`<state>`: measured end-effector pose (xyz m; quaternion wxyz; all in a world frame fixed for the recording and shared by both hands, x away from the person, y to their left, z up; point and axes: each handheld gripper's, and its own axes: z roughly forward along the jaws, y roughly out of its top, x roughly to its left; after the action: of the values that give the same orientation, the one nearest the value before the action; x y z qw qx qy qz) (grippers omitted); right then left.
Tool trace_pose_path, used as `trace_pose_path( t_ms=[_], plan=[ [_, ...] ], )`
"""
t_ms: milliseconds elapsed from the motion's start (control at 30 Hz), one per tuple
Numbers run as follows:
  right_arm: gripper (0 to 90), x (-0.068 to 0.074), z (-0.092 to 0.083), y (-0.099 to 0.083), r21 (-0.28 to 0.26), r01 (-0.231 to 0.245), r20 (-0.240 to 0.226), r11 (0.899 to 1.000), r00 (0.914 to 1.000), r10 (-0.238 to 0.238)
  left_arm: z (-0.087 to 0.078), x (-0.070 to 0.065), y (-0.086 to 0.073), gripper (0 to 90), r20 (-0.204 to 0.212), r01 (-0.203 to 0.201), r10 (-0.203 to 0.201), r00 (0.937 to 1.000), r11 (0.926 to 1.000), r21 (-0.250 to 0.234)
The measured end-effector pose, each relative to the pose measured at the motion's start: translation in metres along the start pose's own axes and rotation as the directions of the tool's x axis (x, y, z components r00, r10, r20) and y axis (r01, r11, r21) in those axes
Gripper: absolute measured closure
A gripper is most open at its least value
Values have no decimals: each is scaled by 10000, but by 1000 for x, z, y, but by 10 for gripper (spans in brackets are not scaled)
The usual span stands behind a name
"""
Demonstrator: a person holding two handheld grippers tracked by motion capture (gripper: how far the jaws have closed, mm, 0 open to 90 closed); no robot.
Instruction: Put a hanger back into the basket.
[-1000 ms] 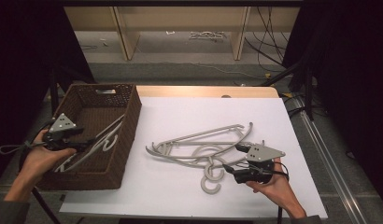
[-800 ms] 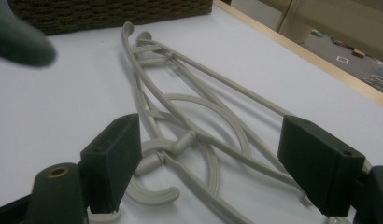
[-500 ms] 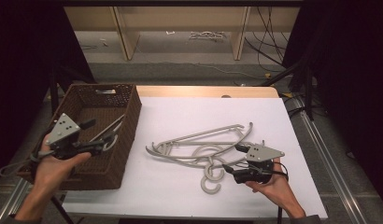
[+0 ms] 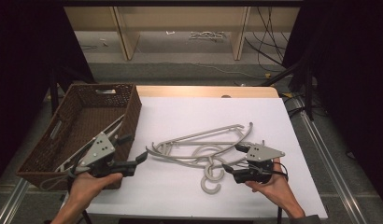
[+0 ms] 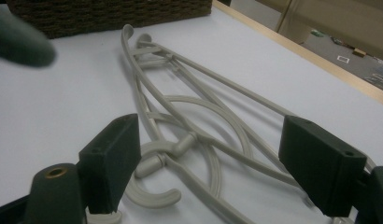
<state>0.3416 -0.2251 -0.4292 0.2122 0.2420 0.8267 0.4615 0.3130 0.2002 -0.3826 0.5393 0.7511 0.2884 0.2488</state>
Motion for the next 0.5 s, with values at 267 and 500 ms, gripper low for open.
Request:
trace_pose_path(
  t_ms=[267, 500],
  plan=[
    [219, 0, 0, 0, -85, 32, -20, 10000, 10000, -32, 16, -23, -28, 199, 207, -264, 263, 9994, 9996, 37],
    [218, -1, 0, 0, -157, -4, 62, 9999, 10000, 5, 24, -31, -49, 196, 392, -39, 22, 9992, 9991, 425]
  ],
)
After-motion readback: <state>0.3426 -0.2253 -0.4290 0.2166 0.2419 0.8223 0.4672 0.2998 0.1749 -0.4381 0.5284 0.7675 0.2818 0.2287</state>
